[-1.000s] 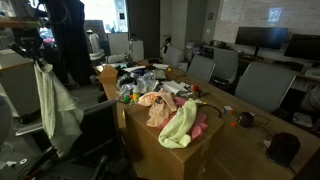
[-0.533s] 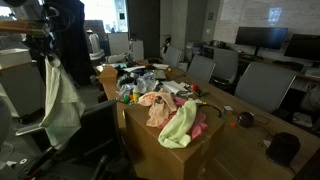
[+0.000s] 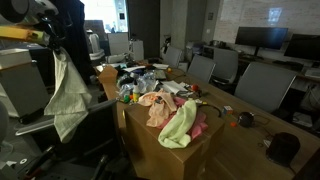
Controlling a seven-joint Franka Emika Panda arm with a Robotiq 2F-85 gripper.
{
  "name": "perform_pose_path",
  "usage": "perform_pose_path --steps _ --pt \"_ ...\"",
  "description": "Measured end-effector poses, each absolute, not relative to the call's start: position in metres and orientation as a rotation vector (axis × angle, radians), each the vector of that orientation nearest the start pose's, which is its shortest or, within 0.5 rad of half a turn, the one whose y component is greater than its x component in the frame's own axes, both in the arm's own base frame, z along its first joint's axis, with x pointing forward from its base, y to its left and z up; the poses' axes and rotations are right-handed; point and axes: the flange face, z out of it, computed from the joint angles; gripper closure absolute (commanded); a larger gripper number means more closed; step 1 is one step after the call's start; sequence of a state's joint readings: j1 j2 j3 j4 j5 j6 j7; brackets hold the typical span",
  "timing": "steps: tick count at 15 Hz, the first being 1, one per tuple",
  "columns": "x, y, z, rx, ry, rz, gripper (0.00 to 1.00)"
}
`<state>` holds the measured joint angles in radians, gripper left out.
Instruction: Move the white and green towels and the peach and pink shirt to the backrest of the chair
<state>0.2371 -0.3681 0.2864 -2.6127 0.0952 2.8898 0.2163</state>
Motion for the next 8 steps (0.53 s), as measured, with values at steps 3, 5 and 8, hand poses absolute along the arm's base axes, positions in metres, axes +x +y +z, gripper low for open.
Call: perform_pose_path --steps 3,5,8 --pt "0.390 0.214 0.441 -2.772 -0.285 -1.074 0.99" --pt "0.391 0.205 0.439 -2.771 -0.256 -1.163 0.99" --pt "0.391 0.199 0.439 -2.794 -0.232 -1.232 0.99"
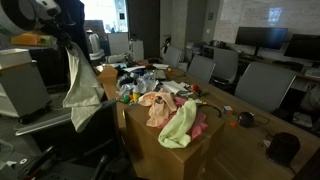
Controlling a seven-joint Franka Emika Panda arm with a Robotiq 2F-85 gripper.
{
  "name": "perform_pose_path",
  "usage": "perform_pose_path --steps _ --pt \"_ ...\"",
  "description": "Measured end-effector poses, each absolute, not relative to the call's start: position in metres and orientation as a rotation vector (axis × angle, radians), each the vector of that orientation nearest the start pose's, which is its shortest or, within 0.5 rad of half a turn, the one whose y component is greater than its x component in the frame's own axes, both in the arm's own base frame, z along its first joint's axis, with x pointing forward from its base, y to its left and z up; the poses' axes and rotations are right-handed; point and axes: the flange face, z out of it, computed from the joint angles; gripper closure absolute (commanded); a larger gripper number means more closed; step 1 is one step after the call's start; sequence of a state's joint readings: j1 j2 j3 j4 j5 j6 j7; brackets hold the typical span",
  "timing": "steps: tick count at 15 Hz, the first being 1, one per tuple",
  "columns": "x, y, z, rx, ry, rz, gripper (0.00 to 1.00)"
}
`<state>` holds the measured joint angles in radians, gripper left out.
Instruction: Move the white and green towels and the peach and pink shirt to the backrest of the chair
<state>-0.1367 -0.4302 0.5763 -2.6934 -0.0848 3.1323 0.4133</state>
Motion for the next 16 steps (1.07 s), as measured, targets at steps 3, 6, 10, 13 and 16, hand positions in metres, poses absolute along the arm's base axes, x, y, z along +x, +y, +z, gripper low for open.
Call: perform_pose_path --steps 3,6,10,13,16 --pt "0.386 0.207 0.442 -2.799 -0.218 -1.273 0.99" --pt "0.378 0.220 0.442 -2.806 -0.259 -1.291 0.99" --pt "0.366 0.233 0.419 -2.955 -0.415 -1.171 0.99" --pt "0.354 0.240 0.392 -3.105 -0.579 -1.032 0.99" --pt "0.345 0.240 0.373 -3.239 -0.737 -0.910 0.99"
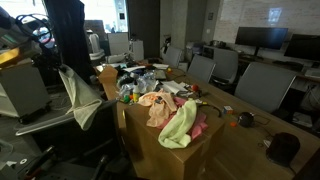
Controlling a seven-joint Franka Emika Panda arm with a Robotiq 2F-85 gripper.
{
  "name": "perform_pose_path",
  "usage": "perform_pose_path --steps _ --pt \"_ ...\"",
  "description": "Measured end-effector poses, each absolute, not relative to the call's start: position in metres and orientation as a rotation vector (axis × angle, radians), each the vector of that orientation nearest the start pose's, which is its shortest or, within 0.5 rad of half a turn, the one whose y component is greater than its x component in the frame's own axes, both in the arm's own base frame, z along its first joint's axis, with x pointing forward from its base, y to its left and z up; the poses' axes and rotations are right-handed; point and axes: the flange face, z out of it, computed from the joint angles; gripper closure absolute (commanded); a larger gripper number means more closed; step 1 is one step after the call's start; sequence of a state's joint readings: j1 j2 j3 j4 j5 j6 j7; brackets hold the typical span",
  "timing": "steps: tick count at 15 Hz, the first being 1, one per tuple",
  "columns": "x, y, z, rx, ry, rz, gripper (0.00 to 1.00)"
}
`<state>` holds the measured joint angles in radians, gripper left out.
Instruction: Move the white and green towels and the peach and pink shirt to the backrest of the chair
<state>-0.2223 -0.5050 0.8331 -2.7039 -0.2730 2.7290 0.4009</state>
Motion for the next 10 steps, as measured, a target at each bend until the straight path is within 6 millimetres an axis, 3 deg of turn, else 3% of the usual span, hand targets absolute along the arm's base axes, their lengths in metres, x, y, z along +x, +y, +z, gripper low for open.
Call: perform_pose_path --steps 10 --pt "0.346 0.180 0.334 -3.693 -1.048 -0.502 0.96"
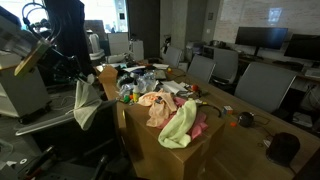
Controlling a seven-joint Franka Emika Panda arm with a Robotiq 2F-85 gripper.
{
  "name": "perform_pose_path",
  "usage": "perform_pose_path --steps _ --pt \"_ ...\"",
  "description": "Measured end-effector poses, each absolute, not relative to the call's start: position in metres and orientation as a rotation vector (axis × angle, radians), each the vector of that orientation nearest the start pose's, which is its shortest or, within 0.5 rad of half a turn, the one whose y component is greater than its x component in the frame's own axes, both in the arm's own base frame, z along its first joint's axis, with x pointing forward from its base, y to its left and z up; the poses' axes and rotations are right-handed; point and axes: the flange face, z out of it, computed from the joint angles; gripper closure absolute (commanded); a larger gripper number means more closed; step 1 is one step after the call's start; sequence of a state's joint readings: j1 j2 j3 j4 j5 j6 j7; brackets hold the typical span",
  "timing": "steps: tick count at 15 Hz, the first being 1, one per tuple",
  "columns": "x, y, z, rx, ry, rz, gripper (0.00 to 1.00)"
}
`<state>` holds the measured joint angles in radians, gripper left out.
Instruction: Move the white and green towels and the peach and pink shirt to the backrest of the chair
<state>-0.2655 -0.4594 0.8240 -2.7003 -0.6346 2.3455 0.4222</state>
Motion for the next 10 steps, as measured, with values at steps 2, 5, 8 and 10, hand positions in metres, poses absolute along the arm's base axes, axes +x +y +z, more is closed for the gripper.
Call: perform_pose_path --steps 2,5,8,10 --pt "0.346 0.171 0.326 2.244 0.660 0.251 0.85" --pt "0.348 0.160 0.316 2.178 0.674 0.174 0.55" --pt "0.350 0.153 0.311 2.147 0.679 0.106 0.33" --pt "0.351 0.150 0.309 2.151 0.674 0.067 0.17"
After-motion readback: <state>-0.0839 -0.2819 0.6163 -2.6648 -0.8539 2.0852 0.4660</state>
